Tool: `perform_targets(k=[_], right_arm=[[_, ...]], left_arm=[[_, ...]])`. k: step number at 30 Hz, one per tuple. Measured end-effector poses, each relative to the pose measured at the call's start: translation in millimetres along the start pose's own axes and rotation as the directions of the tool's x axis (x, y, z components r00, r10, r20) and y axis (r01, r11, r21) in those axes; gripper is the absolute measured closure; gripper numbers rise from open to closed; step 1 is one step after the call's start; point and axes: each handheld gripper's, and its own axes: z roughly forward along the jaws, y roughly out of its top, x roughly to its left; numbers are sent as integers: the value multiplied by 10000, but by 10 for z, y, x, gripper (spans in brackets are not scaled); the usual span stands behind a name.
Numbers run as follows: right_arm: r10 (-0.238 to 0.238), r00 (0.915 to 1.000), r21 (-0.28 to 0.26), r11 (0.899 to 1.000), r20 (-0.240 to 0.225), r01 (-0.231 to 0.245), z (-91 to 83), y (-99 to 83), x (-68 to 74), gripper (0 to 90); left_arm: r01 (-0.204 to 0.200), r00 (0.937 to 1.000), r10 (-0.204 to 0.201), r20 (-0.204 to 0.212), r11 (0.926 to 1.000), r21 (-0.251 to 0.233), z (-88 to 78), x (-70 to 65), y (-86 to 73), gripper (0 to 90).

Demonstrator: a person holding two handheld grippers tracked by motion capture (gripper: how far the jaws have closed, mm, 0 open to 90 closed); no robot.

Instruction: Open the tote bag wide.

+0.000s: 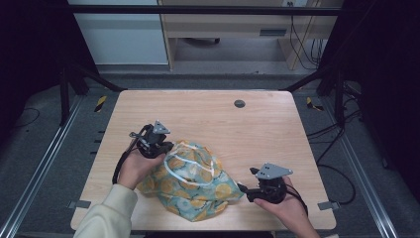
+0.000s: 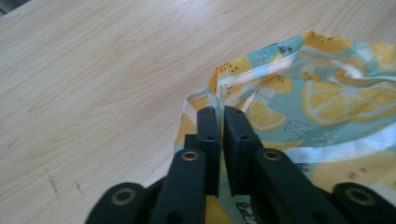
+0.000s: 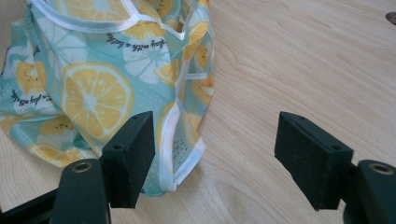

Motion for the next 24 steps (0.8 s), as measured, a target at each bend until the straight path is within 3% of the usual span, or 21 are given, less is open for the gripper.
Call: perform_targets(k=[7, 8, 13, 16, 18, 21, 24], right_arm=[[158, 9996, -207, 9997, 224, -153, 20, 37, -38, 311], [292, 9991, -392, 9988, 303, -280, 34, 87, -57, 322], [438, 9989, -781, 9960, 158, -424, 99, 290, -85, 386], [296, 9994, -778, 9965, -200, -311, 278, 556, -62, 443], [287, 9993, -775, 9965, -245, -305, 326, 600, -55, 446], [386, 9974, -567, 9975, -615, -421, 547, 750, -43, 454], [488, 9955, -63, 9988, -816, -495, 760, 833, -33, 459]], left_arm=[[-210, 9995, 222, 214, 9982, -555, -212, -88, -5, 900], [-283, 9992, 304, 262, 9965, -781, -290, -131, -29, 900], [-427, 9983, 463, 354, 9945, -954, -374, -184, -66, 900], [-441, 9981, 483, 372, 9934, -1062, -397, -198, -68, 900], [-478, 9981, 520, 345, 9926, -1114, -410, -199, -73, 900], [-468, 9982, 509, 301, 9911, -1247, -422, -192, -81, 900], [-427, 9983, 480, 339, 9889, -1422, -438, -185, -80, 900]])
